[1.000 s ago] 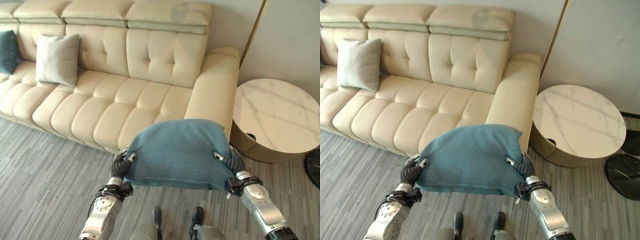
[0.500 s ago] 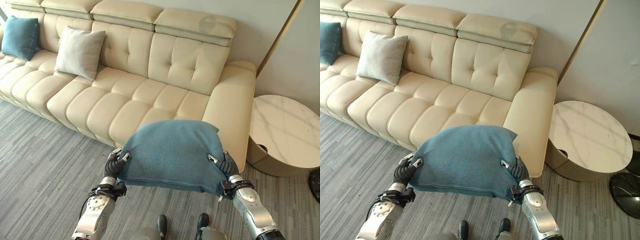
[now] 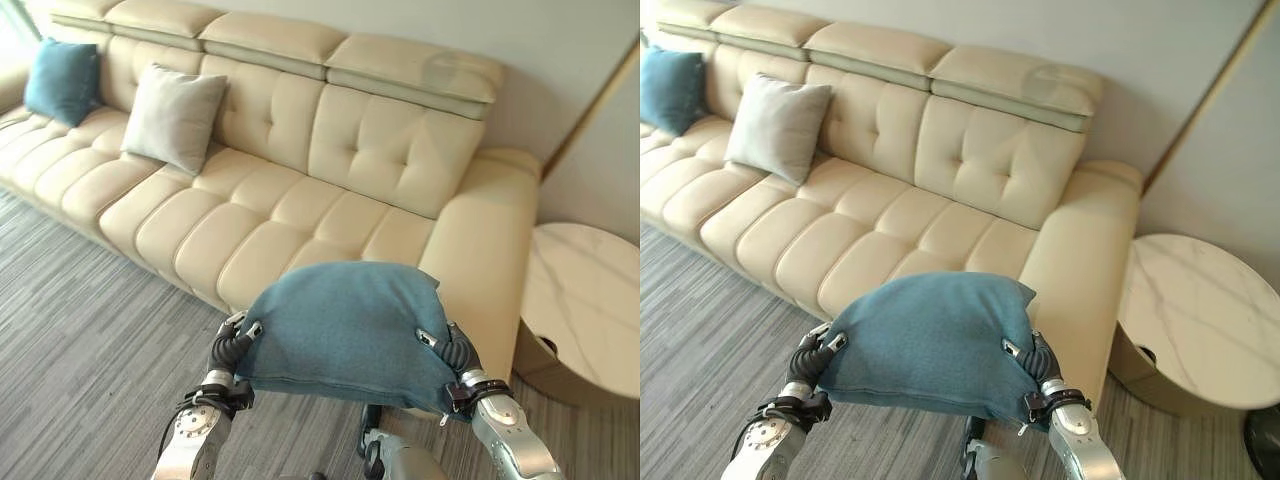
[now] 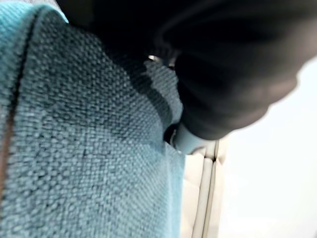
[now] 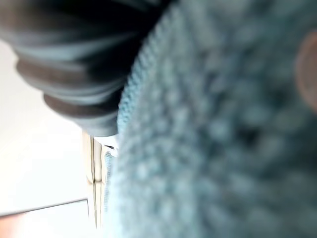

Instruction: Pick up all the scattered cushions and arrange them neatly on the sofa.

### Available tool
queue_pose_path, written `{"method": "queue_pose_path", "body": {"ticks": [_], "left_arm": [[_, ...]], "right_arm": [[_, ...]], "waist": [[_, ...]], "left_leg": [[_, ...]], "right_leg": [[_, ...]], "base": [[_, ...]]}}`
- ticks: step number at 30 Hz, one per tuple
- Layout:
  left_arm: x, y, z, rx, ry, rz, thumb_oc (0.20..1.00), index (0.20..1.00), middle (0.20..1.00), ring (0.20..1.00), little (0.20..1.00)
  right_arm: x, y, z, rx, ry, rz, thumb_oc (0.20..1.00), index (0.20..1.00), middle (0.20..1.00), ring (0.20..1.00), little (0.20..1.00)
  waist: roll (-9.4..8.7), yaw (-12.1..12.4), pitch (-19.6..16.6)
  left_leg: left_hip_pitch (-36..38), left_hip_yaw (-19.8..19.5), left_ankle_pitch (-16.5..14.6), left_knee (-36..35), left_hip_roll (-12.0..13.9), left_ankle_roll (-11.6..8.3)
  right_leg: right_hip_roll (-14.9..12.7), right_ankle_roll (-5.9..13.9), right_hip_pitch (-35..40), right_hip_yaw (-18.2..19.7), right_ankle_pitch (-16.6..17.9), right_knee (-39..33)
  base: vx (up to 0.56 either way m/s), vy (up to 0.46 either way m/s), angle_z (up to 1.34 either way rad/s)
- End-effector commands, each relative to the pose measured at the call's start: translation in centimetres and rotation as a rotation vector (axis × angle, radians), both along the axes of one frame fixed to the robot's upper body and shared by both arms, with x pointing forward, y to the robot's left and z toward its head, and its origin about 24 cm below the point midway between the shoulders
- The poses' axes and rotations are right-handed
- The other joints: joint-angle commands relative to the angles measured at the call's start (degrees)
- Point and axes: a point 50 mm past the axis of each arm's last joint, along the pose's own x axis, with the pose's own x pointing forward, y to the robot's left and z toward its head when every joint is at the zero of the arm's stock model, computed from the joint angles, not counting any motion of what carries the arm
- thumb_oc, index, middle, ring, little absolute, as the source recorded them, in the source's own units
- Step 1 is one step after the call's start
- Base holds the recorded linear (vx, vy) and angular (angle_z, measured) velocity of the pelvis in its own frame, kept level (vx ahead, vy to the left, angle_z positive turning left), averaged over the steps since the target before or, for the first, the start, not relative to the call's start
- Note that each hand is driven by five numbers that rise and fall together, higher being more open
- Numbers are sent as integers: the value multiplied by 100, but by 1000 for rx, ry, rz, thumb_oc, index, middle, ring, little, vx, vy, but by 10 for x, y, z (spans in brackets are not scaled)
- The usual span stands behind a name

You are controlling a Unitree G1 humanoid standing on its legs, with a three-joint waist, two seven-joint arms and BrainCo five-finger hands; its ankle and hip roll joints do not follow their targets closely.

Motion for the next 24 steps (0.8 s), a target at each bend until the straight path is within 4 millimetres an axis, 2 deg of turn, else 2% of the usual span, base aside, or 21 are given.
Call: {"method": "queue_pose_path", "body": {"ticks": [1,3,4,7,8,9,10,11,12,13,16,18,19,20,21,23,24], "left_arm": [[28,-11,54,-4,-292,-86,200,200,200,200,200],[29,-13,55,-2,-300,-91,200,200,200,200,200],[30,-15,56,-2,-305,-97,200,200,200,200,200],[33,-19,59,-11,-320,-101,200,200,200,200,200],[35,-21,60,-8,-324,-98,200,200,200,200,200],[37,-24,62,-15,-339,-92,200,200,200,200,200],[38,-27,63,-23,-348,-100,200,200,200,200,200],[39,-28,63,-15,-350,-116,200,200,200,200,200],[39,-28,63,-15,-349,-117,200,200,200,200,200],[40,-25,65,11,-347,-126,200,200,200,200,200],[39,-11,68,62,-348,-96,200,200,200,200,200],[37,-2,68,83,-340,-64,200,200,200,200,200],[33,2,63,97,-320,-53,200,200,200,200,200],[34,5,65,115,-332,-29,200,200,200,200,200],[39,3,68,120,-353,-2,200,200,200,200,200],[53,-1,81,161,-417,20,200,200,200,200,200],[64,-4,94,170,-477,40,200,200,200,200,200]], "right_arm": [[23,8,45,87,-243,3,200,200,200,200,200],[25,6,48,76,-258,-6,200,200,200,200,200],[27,5,50,69,-264,-7,200,200,200,200,200],[30,4,51,44,-270,-21,200,200,200,200,200],[32,3,52,30,-274,-28,200,200,200,200,200],[33,2,50,9,-268,-47,200,200,200,200,200],[32,3,48,2,-263,-44,200,200,200,200,200],[30,2,45,-6,-251,-50,200,200,200,200,200],[30,2,45,-6,-251,-50,200,200,200,200,200],[29,2,42,-6,-237,-58,200,200,200,200,200],[34,15,44,18,-244,-16,200,200,200,200,200],[36,23,45,45,-248,2,200,200,200,200,200],[35,28,43,50,-238,25,200,200,200,200,200],[40,29,49,38,-268,32,200,200,200,200,200],[48,35,63,32,-333,32,200,200,200,200,200],[67,52,95,43,-469,34,200,200,200,200,200],[77,68,117,67,-549,54,200,200,200,200,200]], "waist": [[-331,-72,-358],[-404,-32,-336],[-394,-15,-310],[-297,96,-207],[-263,144,-151],[-180,187,-98],[-107,163,-160],[-58,111,-265],[-60,118,-263],[-119,62,-368],[-169,130,-385],[-164,280,-369],[-242,311,-422],[-267,339,-416],[-245,365,-375],[-136,377,-267],[-70,383,-175]], "left_leg": [[-87,320,350,-618,394,-174],[-351,304,189,-826,348,-153],[-488,264,262,-985,328,-197],[-991,-13,815,-1420,309,-374],[-1135,-185,962,-1544,260,-398],[-1426,-584,1158,-1732,150,-500],[-1297,-704,1221,-1927,198,-487],[-1100,-652,1352,-2000,270,-467],[-1096,-646,1347,-1996,270,-466],[-994,-489,1159,-1737,176,-346],[-862,-58,863,-1417,235,-175],[-810,174,750,-1315,378,-141],[-681,316,729,-1415,244,-86],[-679,386,707,-1375,129,-69],[-658,362,686,-1458,52,-79],[-817,346,714,-1532,11,-56],[-1008,347,744,-1549,4,-55]], "right_leg": [[-228,1437,559,176,-681,-129],[-298,1468,684,299,-716,-189],[-312,1477,748,347,-736,-218],[-293,1476,907,465,-851,-217],[-277,1468,940,539,-917,-172],[-245,1480,1029,781,-1051,-99],[-211,1483,1042,897,-1096,-45],[-296,1533,1102,939,-1147,2],[-298,1534,1104,945,-1151,5],[-568,1635,1138,1153,-1140,125],[-819,1774,877,1319,-1006,484],[-977,1745,788,928,-934,616],[-821,1658,730,624,-852,471],[-748,1658,675,460,-808,291],[-638,1618,627,497,-823,162],[-631,1606,409,493,-644,19],[-634,1619,212,513,-544,-47]], "base": [[137,35,-39],[124,72,-51],[97,122,-48],[68,151,-56],[162,314,-67],[192,393,-42],[249,522,-42],[143,312,-80],[250,497,-95],[198,408,-70],[82,359,-87],[-7,201,-140],[65,275,-123],[134,264,-89],[72,83,-46],[-37,23,42],[-161,5,30]]}}
